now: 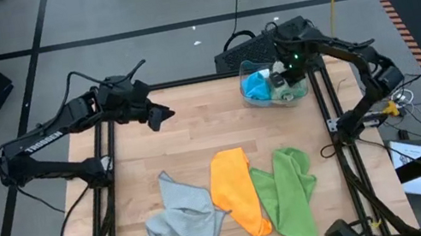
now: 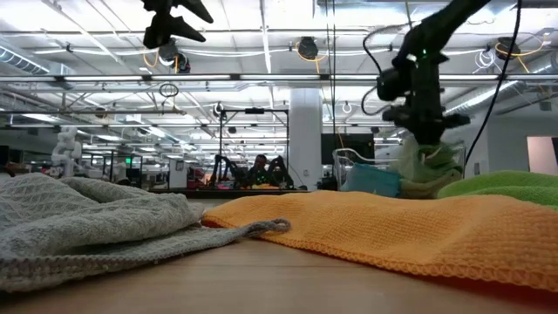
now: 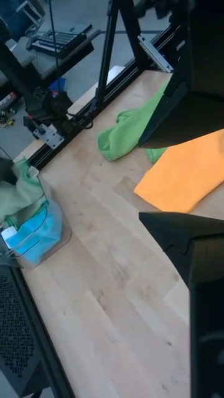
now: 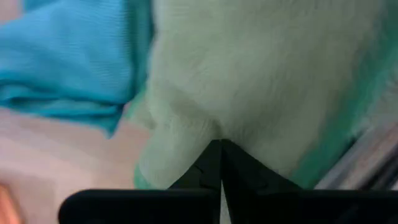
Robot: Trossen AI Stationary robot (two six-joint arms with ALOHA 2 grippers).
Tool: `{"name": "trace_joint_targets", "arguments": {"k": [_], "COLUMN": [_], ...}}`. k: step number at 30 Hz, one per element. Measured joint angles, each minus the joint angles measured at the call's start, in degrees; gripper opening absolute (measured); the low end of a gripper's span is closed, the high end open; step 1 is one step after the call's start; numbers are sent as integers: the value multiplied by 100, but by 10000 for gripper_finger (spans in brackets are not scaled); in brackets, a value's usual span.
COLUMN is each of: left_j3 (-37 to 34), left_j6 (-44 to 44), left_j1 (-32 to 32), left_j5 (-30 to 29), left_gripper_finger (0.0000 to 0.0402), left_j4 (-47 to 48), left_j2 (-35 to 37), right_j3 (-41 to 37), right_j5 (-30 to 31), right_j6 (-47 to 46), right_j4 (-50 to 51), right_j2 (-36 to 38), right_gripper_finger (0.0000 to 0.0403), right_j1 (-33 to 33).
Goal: Fold microfiber towels
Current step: Put the light green microfiber towel into the transparent bin
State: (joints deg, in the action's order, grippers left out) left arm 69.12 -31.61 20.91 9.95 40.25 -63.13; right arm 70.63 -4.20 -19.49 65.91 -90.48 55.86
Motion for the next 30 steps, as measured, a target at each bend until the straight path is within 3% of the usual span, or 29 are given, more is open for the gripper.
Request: {"name": "trace_joint_targets", "arguments": {"k": [8, 13, 30], "left_j3": [0, 0, 2], "left_j6": [-48, -64, -39], "left_j1": [7, 22, 22], "left_j5": [-2, -4, -9], "left_gripper_finger": [175, 175, 175], "left_j4": [-1, 0, 13], "left_j2": [0, 0, 0], "right_j3": [-884, -965, 281], "right_j5": [126, 259, 174], "right_j6": [1, 37, -240], "right_j4": [-1204, -1314, -692], "right_j2": [-369, -562, 484], "right_gripper_finger": [0, 0, 0], "right_j1": [2, -1, 35]}}
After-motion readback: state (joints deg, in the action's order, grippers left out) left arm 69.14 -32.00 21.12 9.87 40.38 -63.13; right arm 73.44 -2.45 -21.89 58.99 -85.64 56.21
